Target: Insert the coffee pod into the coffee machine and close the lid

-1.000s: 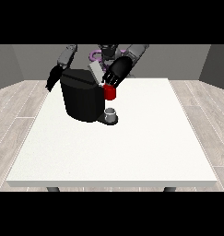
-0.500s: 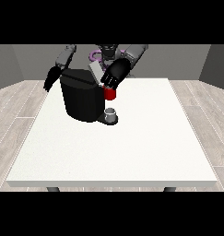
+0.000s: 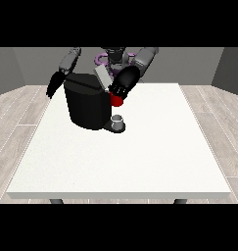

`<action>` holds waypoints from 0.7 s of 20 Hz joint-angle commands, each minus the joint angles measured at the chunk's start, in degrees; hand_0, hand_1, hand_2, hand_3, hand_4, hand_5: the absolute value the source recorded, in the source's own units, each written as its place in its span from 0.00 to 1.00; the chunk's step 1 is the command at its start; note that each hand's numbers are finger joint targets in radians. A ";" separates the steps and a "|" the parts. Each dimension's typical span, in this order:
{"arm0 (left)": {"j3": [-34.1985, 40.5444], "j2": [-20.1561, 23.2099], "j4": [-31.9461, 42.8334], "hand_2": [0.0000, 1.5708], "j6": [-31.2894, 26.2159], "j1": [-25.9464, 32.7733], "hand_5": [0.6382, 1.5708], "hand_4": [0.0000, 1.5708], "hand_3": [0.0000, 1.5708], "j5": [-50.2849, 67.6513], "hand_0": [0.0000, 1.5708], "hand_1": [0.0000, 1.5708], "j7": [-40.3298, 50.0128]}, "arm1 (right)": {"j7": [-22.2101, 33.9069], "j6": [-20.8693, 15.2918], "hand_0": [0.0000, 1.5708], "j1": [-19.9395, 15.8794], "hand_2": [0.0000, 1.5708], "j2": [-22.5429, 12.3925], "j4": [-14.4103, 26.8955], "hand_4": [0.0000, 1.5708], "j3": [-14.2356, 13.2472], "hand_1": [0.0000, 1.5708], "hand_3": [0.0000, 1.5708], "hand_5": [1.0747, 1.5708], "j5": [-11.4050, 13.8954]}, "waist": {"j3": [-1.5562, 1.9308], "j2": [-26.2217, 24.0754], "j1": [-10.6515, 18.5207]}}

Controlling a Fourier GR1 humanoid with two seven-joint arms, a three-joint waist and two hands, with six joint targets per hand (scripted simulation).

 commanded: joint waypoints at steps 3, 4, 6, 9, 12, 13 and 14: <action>1.32 -1.25 0.85 0.72 4.44 1.69 1.00 0.00 0.61 -0.01 0.72 0.72 -0.92 | -0.37 1.18 0.00 1.82 0.00 0.48 -1.44 0.00 0.97 0.00 0.00 1.00 -0.49 | -0.10 0.33 -1.77; 1.40 -0.11 0.19 0.73 4.12 0.22 1.00 0.00 0.61 0.06 0.73 0.73 -2.79 | 0.12 -1.09 0.00 -0.09 0.00 2.01 -0.99 0.00 0.78 0.00 0.00 1.00 -0.14 | -0.10 1.65 -0.35; 1.94 -0.23 0.17 0.77 5.05 -0.78 1.00 0.00 0.61 0.06 0.79 0.79 -2.22 | -1.56 -0.51 0.00 1.22 0.00 1.06 -0.96 0.00 1.89 0.00 0.00 1.00 1.37 | -0.10 2.15 -1.74; 3.07 1.61 1.43 0.77 2.37 -2.66 1.00 0.00 0.62 0.62 0.79 0.79 -1.29 | -0.21 1.28 0.00 1.26 0.00 0.51 -1.42 0.03 2.34 0.00 0.00 1.00 0.80 | -0.09 0.88 -3.04; 2.04 2.91 0.17 0.77 3.36 -3.39 1.00 0.00 0.62 -0.70 0.78 0.78 -3.83 | -1.15 -1.14 0.00 -1.37 0.00 1.75 -0.14 0.05 0.75 0.00 0.00 1.00 0.29 | -0.08 3.82 -1.14; 1.77 -0.29 0.86 0.79 6.09 -0.03 1.00 0.00 0.62 -0.69 0.81 0.81 -4.05 | 0.15 -1.98 0.00 -0.06 0.00 1.81 -2.00 0.00 2.16 0.00 0.00 1.00 2.04 | -0.11 2.25 -1.99; 2.02 1.12 0.81 0.77 5.92 0.69 1.00 0.00 0.60 -0.66 0.80 0.80 -5.72 | 2.10 -0.59 0.00 -0.04 0.00 1.16 -2.12 0.09 1.73 0.00 0.00 1.00 1.02 | -0.12 1.36 -1.19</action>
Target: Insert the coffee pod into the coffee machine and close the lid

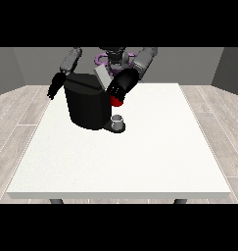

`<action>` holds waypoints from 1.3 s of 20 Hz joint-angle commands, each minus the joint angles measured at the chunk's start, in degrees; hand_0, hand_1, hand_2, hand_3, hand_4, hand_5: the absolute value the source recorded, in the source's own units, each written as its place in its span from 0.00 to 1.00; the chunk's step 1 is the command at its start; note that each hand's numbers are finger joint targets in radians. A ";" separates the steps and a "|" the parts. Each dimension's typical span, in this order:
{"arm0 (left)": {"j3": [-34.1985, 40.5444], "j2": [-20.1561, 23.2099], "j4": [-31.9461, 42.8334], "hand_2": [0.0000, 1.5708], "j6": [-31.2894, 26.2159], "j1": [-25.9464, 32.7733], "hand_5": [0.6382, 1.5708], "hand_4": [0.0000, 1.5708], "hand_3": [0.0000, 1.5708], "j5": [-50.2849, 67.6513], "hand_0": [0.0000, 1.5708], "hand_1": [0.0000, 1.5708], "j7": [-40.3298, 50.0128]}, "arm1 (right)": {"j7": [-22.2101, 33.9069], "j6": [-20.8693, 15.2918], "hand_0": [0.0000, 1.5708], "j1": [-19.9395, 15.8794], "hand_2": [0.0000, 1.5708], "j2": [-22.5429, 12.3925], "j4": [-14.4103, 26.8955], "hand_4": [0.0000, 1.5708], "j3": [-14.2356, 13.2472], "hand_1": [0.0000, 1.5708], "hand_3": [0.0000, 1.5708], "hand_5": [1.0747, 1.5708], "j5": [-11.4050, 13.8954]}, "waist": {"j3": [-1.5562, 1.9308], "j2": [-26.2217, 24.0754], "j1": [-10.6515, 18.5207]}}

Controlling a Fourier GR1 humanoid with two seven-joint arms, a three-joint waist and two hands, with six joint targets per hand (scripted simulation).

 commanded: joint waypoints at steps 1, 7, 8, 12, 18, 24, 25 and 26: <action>-0.44 1.50 1.02 0.75 2.33 0.01 1.00 0.00 0.56 -1.67 0.78 0.78 -2.03 | 3.81 -1.37 0.00 -0.45 0.00 1.29 -2.04 0.06 1.64 0.00 0.00 1.00 1.42 | -0.09 -0.12 -0.83; -1.15 3.67 0.05 0.58 4.04 0.09 1.00 0.00 0.42 -3.27 0.52 0.52 -5.58 | 0.20 -2.85 0.00 0.67 0.00 1.55 -1.51 0.09 1.87 0.00 0.00 1.00 2.76 | -0.08 2.21 0.00; -0.98 3.02 0.47 0.55 4.91 -0.03 1.00 0.00 0.42 -3.78 0.47 0.47 -3.09 | 3.01 1.29 0.00 -0.82 0.00 -1.56 -1.75 0.14 0.24 0.00 0.00 1.00 0.33 | -0.07 1.20 -1.74; -0.62 4.25 1.23 0.40 4.22 -2.39 1.00 0.00 0.32 -4.48 0.00 0.00 -2.25 | 2.15 -1.22 0.00 -2.06 0.00 0.02 -1.56 0.10 1.52 0.00 0.00 1.00 2.47 | -0.06 3.02 -1.65; -1.43 2.47 0.21 0.33 3.69 -2.11 1.00 0.00 0.29 -4.93 0.00 0.00 -2.64 | 4.20 -1.25 0.00 -4.03 0.00 -1.37 1.42 0.09 -0.57 0.00 0.00 1.00 2.01 | -0.07 1.20 1.22; -1.03 1.81 0.40 0.14 4.11 2.53 1.00 0.00 0.09 -4.80 0.00 0.00 -2.77 | 0.16 -0.24 0.00 1.27 0.00 -1.69 3.01 0.11 -2.39 0.00 0.00 1.00 -0.19 | -0.06 -2.25 2.63; -2.10 -3.74 -1.29 0.00 2.98 1.33 1.00 0.00 0.10 -4.74 0.00 0.00 3.10 | -3.14 -2.26 0.00 2.06 0.00 0.67 7.21 0.06 -2.06 0.00 0.00 1.00 0.51 | -0.02 -4.25 4.61; -2.28 -2.45 -1.64 0.00 1.70 3.56 1.00 0.00 0.04 -4.36 0.00 0.00 0.50 | -3.99 -1.72 0.00 4.46 0.00 -0.19 7.92 0.10 -3.67 0.00 0.00 1.00 -0.77 | -0.02 -6.37 6.33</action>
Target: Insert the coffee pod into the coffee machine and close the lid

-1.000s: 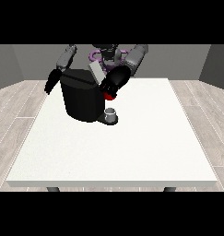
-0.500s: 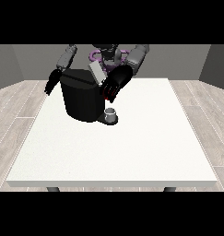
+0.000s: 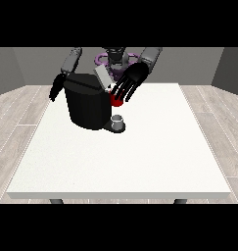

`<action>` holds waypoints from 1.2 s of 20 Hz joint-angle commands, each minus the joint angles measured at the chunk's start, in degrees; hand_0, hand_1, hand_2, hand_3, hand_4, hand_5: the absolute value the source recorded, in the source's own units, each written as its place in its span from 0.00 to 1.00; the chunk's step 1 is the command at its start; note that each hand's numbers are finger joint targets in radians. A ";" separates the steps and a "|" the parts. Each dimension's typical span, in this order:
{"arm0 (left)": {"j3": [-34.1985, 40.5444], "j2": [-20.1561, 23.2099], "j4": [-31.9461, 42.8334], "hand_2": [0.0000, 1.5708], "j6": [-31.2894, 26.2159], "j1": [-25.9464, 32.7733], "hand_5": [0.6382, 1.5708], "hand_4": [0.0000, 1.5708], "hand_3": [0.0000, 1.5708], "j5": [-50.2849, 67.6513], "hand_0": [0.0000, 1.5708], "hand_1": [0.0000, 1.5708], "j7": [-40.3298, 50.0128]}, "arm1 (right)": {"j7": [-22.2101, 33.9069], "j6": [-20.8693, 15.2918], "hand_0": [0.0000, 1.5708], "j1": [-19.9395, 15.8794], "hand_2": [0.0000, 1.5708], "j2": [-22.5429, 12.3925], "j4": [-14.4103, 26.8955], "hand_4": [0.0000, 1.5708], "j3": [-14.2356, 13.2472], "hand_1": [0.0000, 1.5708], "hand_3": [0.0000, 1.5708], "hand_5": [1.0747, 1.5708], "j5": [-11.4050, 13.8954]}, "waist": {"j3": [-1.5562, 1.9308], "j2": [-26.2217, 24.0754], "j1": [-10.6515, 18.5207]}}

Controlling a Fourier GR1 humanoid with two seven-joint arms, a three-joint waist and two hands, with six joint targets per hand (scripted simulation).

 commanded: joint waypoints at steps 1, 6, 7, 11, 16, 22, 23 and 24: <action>-1.32 -4.39 -1.11 0.00 -2.83 3.76 1.00 0.00 0.00 0.46 0.00 0.00 2.46 | -0.73 0.91 0.00 4.44 0.00 -0.86 4.32 0.08 -2.15 0.00 0.00 1.00 -1.51 | -0.02 -7.95 3.87; -1.80 -9.33 -3.57 0.11 -3.05 10.05 1.00 0.00 0.00 2.41 0.00 0.00 0.96 | -2.73 0.75 0.00 5.58 0.00 -2.51 8.15 0.00 -5.86 0.00 0.00 1.00 -3.62 | -0.04 -11.78 9.46; 0.13 -12.07 -3.21 0.18 -2.33 12.51 1.00 0.00 0.00 5.01 0.00 0.00 1.54 | -1.01 1.10 0.00 8.64 0.00 -1.74 8.04 0.00 -4.16 0.00 0.00 1.00 -2.49 | -0.07 -15.11 10.10; 10.02 -20.12 -3.64 0.00 -1.71 17.25 1.00 0.24 0.00 18.13 0.00 0.00 -2.32 | -1.98 0.40 0.00 10.74 0.00 -1.74 8.61 0.00 -5.77 0.00 0.00 1.00 -3.48 | -0.18 -18.77 14.37; 18.30 -24.71 -1.98 0.00 -4.82 28.54 1.00 0.04 0.00 29.08 0.00 0.00 -6.24 | -3.61 0.06 0.00 17.15 0.00 -1.70 8.47 0.00 -6.00 0.00 0.00 1.00 -3.21 | -0.19 -25.87 19.67; 16.27 -26.56 -3.46 0.00 -4.26 40.57 1.00 0.24 0.00 28.81 0.00 0.00 -5.80 | -1.74 -0.73 0.00 21.46 0.00 1.67 5.10 0.00 -2.45 0.00 0.00 1.00 -1.75 | -0.10 -33.87 19.68; 16.35 -26.87 -2.44 0.00 -5.76 43.00 1.00 0.21 0.00 29.19 0.00 0.00 -5.78 | -0.42 2.58 0.00 20.32 0.00 -0.94 3.14 0.00 -3.90 0.00 0.00 1.00 -4.09 | -0.11 -36.28 19.65; 15.46 -28.02 -3.29 0.00 -5.93 42.50 1.00 0.28 0.00 29.18 0.00 0.00 -5.44 | -6.43 4.08 0.00 20.58 0.00 -1.32 4.34 0.00 -4.47 0.00 0.00 1.00 -5.00 | -0.05 -34.32 21.22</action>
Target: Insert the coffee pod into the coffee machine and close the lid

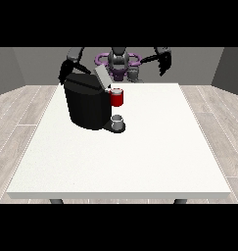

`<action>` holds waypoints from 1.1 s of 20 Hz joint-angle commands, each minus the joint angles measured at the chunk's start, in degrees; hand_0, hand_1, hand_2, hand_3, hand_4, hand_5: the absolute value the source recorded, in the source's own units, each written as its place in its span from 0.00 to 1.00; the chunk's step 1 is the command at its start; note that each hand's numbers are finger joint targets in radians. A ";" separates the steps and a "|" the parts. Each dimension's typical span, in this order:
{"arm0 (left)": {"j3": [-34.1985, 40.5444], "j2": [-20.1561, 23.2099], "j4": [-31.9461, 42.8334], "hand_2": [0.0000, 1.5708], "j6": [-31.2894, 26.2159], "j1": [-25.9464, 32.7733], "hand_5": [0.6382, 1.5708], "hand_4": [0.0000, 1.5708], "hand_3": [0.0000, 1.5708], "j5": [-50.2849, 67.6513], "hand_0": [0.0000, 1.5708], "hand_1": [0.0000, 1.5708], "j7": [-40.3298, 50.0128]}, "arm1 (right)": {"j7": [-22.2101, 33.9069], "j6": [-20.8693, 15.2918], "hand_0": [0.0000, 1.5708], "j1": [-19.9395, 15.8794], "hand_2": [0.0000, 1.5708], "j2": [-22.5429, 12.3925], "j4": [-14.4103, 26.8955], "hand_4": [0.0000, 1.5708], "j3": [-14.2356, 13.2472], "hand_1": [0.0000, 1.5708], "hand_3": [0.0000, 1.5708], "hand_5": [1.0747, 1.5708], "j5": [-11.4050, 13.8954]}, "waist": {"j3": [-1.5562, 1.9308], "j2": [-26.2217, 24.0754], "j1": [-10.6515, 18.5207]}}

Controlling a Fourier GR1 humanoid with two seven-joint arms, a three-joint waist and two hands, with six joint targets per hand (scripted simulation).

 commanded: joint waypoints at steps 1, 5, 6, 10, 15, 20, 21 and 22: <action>0.11 -0.22 -0.55 0.00 -0.86 6.85 1.00 0.25 0.00 1.05 0.00 0.00 0.32 | 2.98 1.78 0.00 -1.17 0.00 0.71 -4.51 0.00 1.88 0.00 0.00 1.00 -0.70 | 0.00 -4.73 1.03; 1.17 0.66 -1.43 0.00 -2.69 7.35 1.00 0.26 0.00 3.04 0.00 0.00 3.12 | 3.79 7.69 0.00 -2.75 0.00 1.71 -8.29 0.00 5.06 0.00 0.00 1.00 -2.94 | 0.02 -6.92 1.30; 1.39 -1.31 -1.35 0.00 -1.86 8.15 1.00 0.25 0.00 3.68 0.00 0.00 4.05 | 5.56 7.56 0.00 -4.14 0.00 1.32 -9.44 0.00 5.93 0.00 0.00 1.00 -2.09 | 0.01 -8.37 1.75; -0.27 -1.37 -5.89 0.00 -3.43 10.84 1.00 0.29 0.00 5.48 0.00 0.00 3.12 | 2.32 11.18 0.00 -5.14 0.00 -3.12 -10.12 0.10 5.24 0.00 0.00 1.00 -2.05 | 0.04 -5.04 3.80; -5.57 -2.10 -11.97 0.00 -0.60 11.80 1.00 0.25 0.00 9.73 0.00 0.00 5.93 | 6.89 9.22 0.00 -14.10 0.00 -3.80 -10.30 0.00 3.49 0.00 0.00 1.00 -2.05 | 0.03 -0.82 4.54; -7.08 -1.86 -20.98 0.00 -1.87 15.35 1.00 0.23 0.00 10.47 0.00 0.00 7.00 | 4.99 9.69 0.00 -12.76 0.00 -3.86 -6.99 0.07 0.78 0.00 0.00 1.00 -4.51 | 0.05 2.39 6.58; -8.43 -2.11 -21.47 0.00 -0.51 15.13 1.00 0.23 0.00 11.93 0.00 0.00 7.26 | 8.17 12.98 0.00 -17.04 0.00 -6.12 -7.35 0.11 -0.60 0.00 0.00 1.00 -7.23 | 0.04 3.62 5.39; -8.57 -2.11 -22.63 0.00 0.25 13.98 1.00 0.23 0.00 13.78 0.00 0.00 10.98 | 9.79 13.19 0.00 -17.97 0.00 -6.01 -6.64 0.00 -0.80 0.00 0.00 1.00 -7.88 | 0.04 3.23 5.65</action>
